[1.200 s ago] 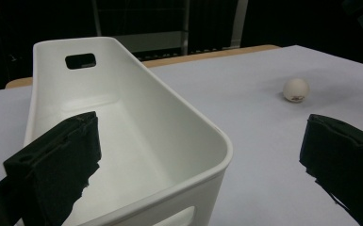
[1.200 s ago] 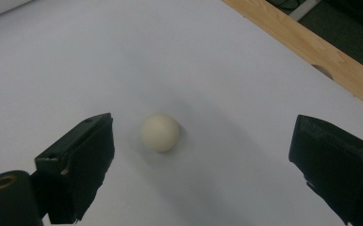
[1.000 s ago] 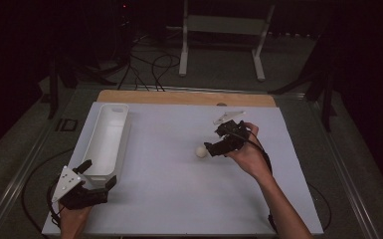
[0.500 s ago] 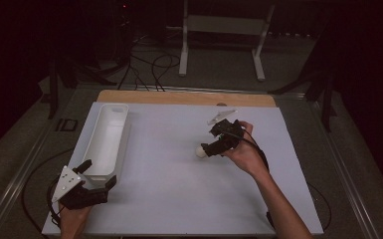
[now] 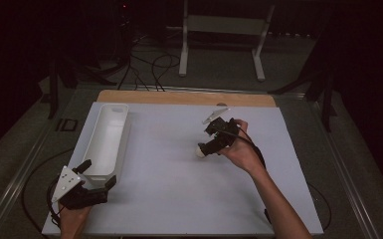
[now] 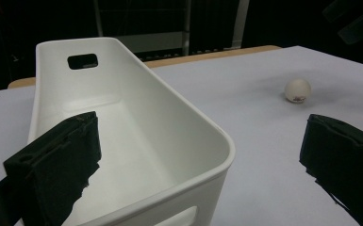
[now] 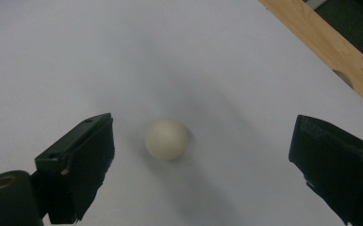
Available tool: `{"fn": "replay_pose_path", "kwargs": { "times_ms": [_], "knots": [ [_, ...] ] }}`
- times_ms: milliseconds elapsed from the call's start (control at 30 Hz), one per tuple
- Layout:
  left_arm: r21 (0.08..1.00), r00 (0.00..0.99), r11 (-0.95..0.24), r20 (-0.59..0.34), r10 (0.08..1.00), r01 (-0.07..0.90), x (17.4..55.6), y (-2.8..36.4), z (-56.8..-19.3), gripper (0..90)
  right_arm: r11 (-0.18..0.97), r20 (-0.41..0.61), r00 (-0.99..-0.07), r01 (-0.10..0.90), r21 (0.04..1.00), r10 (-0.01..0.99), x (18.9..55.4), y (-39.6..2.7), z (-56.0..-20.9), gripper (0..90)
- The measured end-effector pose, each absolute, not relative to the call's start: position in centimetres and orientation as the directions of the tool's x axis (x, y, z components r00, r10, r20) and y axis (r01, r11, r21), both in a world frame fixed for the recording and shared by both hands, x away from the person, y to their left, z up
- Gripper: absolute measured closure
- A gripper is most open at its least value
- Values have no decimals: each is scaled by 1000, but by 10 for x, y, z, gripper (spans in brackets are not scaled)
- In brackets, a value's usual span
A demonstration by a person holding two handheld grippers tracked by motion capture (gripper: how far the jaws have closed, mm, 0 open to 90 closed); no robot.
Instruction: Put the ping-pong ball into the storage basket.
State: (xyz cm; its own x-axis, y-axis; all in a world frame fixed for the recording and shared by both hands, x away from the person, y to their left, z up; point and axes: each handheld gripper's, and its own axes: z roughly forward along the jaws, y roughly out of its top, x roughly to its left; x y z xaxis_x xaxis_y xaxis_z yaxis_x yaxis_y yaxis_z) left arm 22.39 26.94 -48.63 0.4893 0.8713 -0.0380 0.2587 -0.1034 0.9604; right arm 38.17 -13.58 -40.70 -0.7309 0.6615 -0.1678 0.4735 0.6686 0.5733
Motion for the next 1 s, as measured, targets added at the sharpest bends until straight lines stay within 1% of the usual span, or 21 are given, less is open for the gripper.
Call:
{"fn": "replay_pose_path", "kwargs": {
  "times_ms": [333,1000],
  "knots": [
    [961,489,-103,-38,871,258,224,269,-486,0,690,-167,-745,475,546,645,387,-131,-412,71],
    [961,490,-102,-38,871,257,224,270,-486,0,719,-133,-774,491,491,619,393,-123,-425,71]
  ]
}}
